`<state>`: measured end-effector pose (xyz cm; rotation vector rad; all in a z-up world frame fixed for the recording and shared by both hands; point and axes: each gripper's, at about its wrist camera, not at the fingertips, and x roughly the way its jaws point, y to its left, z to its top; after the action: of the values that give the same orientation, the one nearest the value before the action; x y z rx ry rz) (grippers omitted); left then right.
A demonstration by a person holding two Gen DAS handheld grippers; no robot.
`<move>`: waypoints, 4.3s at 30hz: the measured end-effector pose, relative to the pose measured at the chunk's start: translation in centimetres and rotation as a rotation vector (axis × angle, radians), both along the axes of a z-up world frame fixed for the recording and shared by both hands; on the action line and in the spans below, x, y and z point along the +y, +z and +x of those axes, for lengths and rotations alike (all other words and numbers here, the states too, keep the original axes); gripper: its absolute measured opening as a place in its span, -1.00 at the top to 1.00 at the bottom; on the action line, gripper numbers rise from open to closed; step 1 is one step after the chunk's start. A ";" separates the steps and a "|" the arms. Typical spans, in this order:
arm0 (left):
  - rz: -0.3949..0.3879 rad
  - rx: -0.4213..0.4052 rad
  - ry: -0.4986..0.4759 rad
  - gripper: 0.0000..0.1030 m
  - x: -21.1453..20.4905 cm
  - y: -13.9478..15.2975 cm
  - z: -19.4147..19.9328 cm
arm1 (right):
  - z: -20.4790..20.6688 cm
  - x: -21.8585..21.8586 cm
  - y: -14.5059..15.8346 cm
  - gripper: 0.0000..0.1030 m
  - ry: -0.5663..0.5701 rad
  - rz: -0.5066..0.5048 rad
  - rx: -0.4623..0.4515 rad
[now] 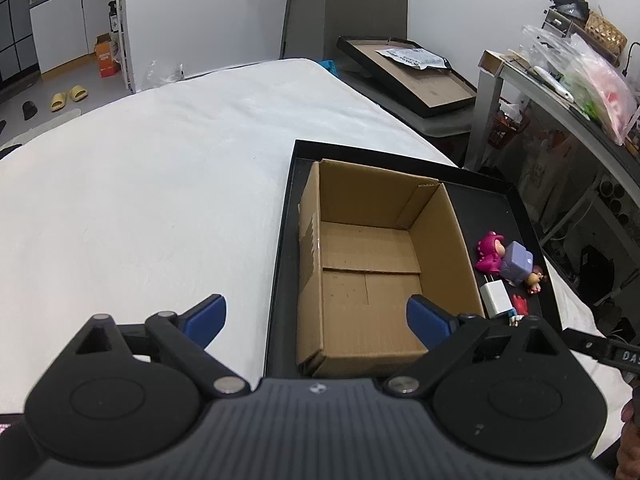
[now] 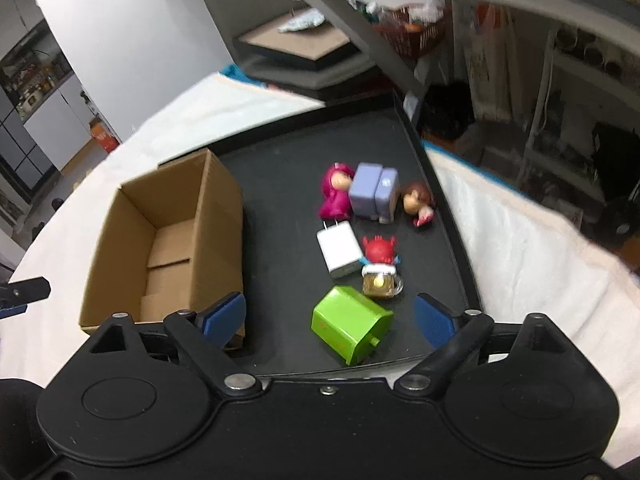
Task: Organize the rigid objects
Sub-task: 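Move the right tool to the lime-green cup and close on it, then carry the green cup with the right tool and release it into the box, then reach the right tool to the red figure with mug keychain and grasp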
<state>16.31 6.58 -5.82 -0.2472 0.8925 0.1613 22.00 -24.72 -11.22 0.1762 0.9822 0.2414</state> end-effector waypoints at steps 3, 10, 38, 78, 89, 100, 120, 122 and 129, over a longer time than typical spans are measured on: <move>-0.004 0.021 -0.009 -0.87 -0.1 -0.7 1.1 | 0.9 0.5 -1.5 -0.75 -0.007 -0.037 0.042; -0.012 0.091 -0.007 -0.79 0.4 -3.5 3.4 | 3.2 0.9 -4.0 -0.75 -0.040 -0.044 0.127; -0.021 0.205 -0.054 0.73 0.5 -6.4 6.1 | 5.0 4.2 -5.0 -0.30 0.035 -0.172 0.098; -0.019 0.160 -0.056 0.80 0.9 -6.0 4.7 | 4.8 10.2 3.6 -0.30 0.161 -0.108 -0.156; -0.056 0.164 -0.041 0.80 1.5 -6.1 4.6 | 5.8 14.6 4.5 -0.30 0.251 -0.094 -0.189; -0.101 0.164 -0.040 0.78 2.1 -6.2 4.8 | 7.0 18.7 3.7 -0.30 0.340 -0.122 -0.202; -0.105 0.185 -0.018 0.74 2.0 -6.1 5.2 | 6.7 20.5 3.4 -0.71 0.344 -0.166 -0.275; -0.097 0.188 -0.024 0.71 1.7 -6.0 5.3 | 6.4 19.7 3.8 -0.81 0.319 -0.142 -0.278; -0.062 0.189 0.002 0.63 1.2 -5.1 4.8 | 5.5 16.8 4.6 -1.00 0.193 -0.150 -0.293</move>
<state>21.14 7.80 -10.91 -0.2938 1.0865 0.1615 27.45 -7.88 -6.57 -0.0905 0.7219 0.3583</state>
